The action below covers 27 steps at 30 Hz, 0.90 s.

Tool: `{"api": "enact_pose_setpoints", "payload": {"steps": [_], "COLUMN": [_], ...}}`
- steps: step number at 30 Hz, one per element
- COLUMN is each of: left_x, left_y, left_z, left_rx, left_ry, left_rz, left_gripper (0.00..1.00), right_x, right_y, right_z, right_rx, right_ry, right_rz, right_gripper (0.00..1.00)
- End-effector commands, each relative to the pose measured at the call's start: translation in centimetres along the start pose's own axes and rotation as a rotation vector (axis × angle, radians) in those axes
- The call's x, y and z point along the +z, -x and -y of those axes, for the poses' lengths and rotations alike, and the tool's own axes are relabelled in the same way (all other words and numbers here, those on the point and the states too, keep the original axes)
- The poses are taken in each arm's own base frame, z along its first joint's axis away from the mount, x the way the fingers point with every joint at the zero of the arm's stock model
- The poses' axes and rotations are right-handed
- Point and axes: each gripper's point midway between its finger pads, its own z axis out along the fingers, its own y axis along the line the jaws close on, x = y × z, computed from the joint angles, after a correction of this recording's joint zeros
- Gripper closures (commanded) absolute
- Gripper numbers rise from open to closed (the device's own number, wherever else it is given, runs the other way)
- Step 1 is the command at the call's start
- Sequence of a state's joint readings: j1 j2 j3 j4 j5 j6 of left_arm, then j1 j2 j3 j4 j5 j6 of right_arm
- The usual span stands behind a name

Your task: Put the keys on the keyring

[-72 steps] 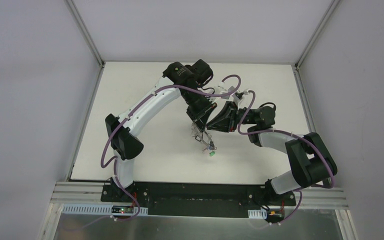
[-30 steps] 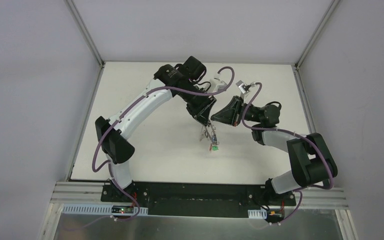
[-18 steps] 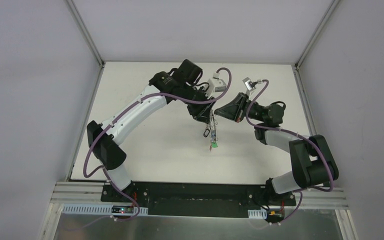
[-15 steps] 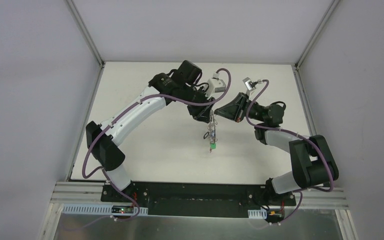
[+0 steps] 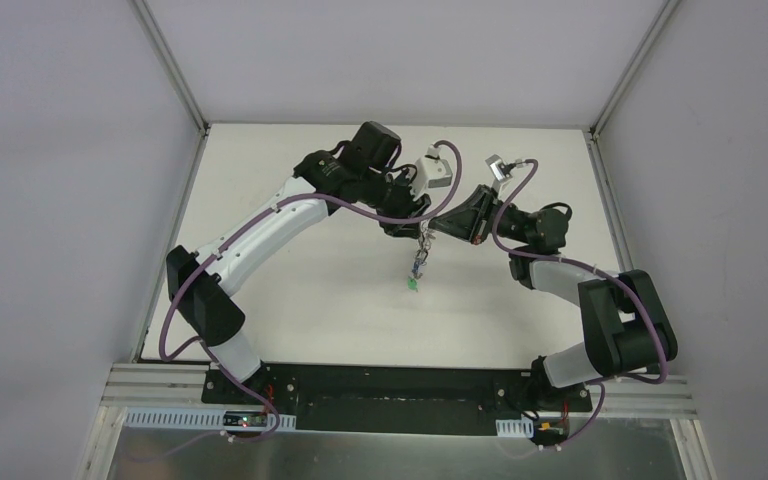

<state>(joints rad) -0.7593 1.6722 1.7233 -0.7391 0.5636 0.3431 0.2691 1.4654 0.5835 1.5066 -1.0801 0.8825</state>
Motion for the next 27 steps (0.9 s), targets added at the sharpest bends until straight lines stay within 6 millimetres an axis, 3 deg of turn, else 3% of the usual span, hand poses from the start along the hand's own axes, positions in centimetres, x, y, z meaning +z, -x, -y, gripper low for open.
{"api": "enact_pose_setpoints", "payload": {"steps": [1, 14, 27], "left_x": [-1.1, -0.6, -0.4], "left_y": [1.6, 1.4, 0.6], "left_z": [0.8, 1.6, 2.3], "left_rx": [0.076, 0.081, 0.084], "left_ry": [-0.005, -0.062, -0.077], "left_rz": [0.050, 0.044, 0.011], "left_gripper": [0.71, 1.00, 1.00], "right_x": [0.2, 0.2, 0.0], "right_y": [2.0, 1.8, 2.1], "right_z": [-2.3, -1.7, -1.3], "right_rx": [-0.150, -0.135, -0.125], "right_ry": [0.071, 0.062, 0.045], "right_rz": [0.050, 0.044, 0.054], "right_gripper": [1.00, 1.00, 1.00]}}
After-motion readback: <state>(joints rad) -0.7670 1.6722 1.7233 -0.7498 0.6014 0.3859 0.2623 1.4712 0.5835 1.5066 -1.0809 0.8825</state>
